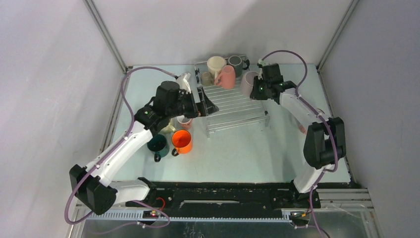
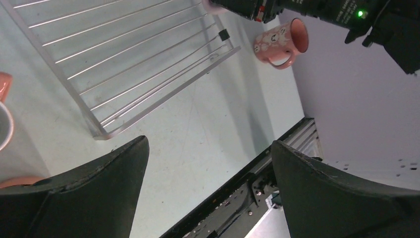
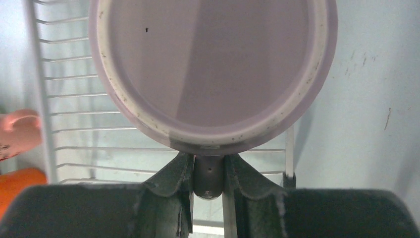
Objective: Unload the cups from the dish rack
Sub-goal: Unload the cup from the dish rack, then place the cup at the center of the board.
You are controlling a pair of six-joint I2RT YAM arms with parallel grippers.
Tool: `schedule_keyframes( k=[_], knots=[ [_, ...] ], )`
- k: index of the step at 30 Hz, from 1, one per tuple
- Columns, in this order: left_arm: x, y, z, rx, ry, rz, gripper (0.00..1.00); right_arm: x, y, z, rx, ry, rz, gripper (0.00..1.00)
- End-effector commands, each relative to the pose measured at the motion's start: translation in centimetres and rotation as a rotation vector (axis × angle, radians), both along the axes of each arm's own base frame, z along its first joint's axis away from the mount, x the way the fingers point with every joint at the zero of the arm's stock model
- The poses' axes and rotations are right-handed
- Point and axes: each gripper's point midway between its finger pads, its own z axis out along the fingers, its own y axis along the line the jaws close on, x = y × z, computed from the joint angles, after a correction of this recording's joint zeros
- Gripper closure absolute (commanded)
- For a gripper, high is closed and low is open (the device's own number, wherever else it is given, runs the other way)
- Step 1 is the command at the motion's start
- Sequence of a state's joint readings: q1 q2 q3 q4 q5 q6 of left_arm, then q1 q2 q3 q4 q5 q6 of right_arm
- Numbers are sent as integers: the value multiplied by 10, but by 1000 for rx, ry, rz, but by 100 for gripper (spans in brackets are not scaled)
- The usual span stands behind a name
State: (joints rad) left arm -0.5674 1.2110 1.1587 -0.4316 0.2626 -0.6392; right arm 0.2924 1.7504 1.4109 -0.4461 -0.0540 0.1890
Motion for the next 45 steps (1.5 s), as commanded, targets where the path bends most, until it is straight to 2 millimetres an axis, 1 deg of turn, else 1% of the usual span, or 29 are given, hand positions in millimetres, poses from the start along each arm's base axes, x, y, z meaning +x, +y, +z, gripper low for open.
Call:
schedule_keyframes(
  k=[1, 8, 11, 14, 18, 21, 24, 27, 30, 35, 40, 45],
  knots=[
    [11, -11, 39, -139, -63, -9, 0, 0, 23, 92, 161, -206, 31, 100],
    [21, -14, 58, -269, -63, 0, 0, -36, 53, 139, 336, -219, 110, 100],
    [26, -16, 60, -311, -52, 3, 0, -51, 63, 159, 405, -233, 139, 100],
    [33, -18, 62, -371, -34, 6, 0, -67, 75, 175, 496, -229, 176, 100],
    [45, -18, 70, -443, -40, 12, 0, -87, 89, 190, 586, -218, 232, 100],
    [52, -19, 73, -467, -38, 14, 0, -101, 97, 200, 652, -211, 268, 100],
    [58, -19, 73, -492, -26, 17, 0, -111, 102, 210, 709, -206, 289, 100],
    [61, -19, 71, -505, -12, 27, 0, -117, 108, 219, 759, -198, 319, 100],
    [62, -20, 74, -536, -5, 17, 0, -123, 111, 227, 797, -186, 333, 100],
    [60, -21, 94, -610, -19, 1, 0, -137, 121, 237, 857, -165, 383, 100],
    [53, -22, 121, -689, -51, -36, 0, -147, 134, 240, 895, -143, 431, 100],
    [44, -21, 144, -742, -77, -73, 0, -155, 138, 242, 935, -121, 466, 100]
  ],
)
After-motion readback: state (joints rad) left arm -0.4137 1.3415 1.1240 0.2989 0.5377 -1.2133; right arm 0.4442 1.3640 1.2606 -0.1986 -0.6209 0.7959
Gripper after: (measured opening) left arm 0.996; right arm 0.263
